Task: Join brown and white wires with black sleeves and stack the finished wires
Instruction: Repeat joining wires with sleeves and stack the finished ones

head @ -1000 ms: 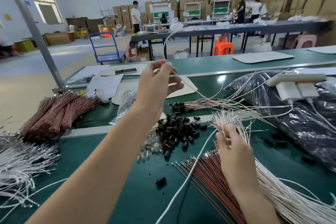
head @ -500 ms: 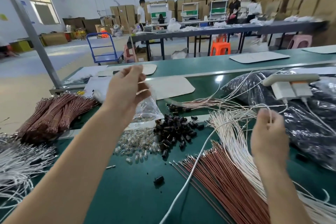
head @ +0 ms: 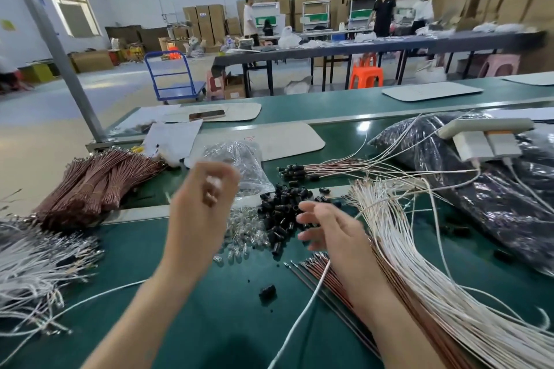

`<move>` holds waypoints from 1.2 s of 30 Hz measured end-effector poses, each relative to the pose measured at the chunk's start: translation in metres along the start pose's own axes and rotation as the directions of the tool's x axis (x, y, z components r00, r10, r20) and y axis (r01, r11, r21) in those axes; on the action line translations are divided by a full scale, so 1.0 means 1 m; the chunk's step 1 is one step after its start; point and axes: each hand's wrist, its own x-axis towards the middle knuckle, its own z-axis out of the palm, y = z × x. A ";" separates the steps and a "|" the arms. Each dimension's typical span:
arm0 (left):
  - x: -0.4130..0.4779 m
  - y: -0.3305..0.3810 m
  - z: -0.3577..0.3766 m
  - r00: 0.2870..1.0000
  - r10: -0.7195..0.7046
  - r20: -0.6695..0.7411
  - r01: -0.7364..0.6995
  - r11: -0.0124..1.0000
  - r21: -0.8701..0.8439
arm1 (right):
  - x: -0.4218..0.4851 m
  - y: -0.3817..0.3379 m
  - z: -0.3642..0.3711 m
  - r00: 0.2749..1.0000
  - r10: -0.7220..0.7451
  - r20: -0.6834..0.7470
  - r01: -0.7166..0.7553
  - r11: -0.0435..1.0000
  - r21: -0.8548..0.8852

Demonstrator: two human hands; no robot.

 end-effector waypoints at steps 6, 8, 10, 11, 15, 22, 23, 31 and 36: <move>-0.077 -0.041 0.020 0.965 -0.016 0.261 -0.030 0.984 0.174 | 0.009 0.014 -0.007 0.983 0.181 0.035 -0.184 0.957 0.224; -0.083 -0.047 0.017 0.954 -0.067 0.291 0.001 0.975 0.223 | 0.007 0.019 -0.015 0.991 0.104 -0.088 -0.104 0.995 0.007; -0.084 -0.051 0.014 0.952 -0.115 0.283 0.037 0.963 0.266 | 0.004 0.024 -0.024 0.978 -0.042 -0.202 -0.020 0.954 -0.298; -0.085 -0.052 0.012 0.951 -0.138 0.276 0.059 0.960 0.275 | 0.002 0.027 -0.028 0.970 -0.120 -0.211 0.020 0.906 -0.424; -0.088 -0.054 0.010 0.935 -0.159 0.316 0.033 0.928 0.371 | -0.003 0.031 -0.026 0.955 -0.278 -0.104 0.126 0.696 -0.706; -0.090 -0.052 0.004 0.897 -0.161 0.412 -0.014 0.920 0.391 | -0.008 0.036 -0.010 0.988 -0.154 -0.002 0.119 0.774 -0.622; -0.090 -0.051 0.002 0.897 -0.153 0.414 -0.010 0.931 0.365 | -0.008 0.036 -0.008 0.992 -0.128 0.000 0.104 0.809 -0.578; -0.089 -0.049 -0.001 0.837 -0.117 0.535 -0.106 0.924 0.368 | -0.003 0.032 -0.002 0.983 0.146 0.116 -0.156 0.984 0.089; -0.087 -0.054 -0.008 0.827 -0.169 0.537 -0.088 0.903 0.420 | -0.004 0.031 -0.002 0.985 0.134 0.106 -0.144 0.984 0.101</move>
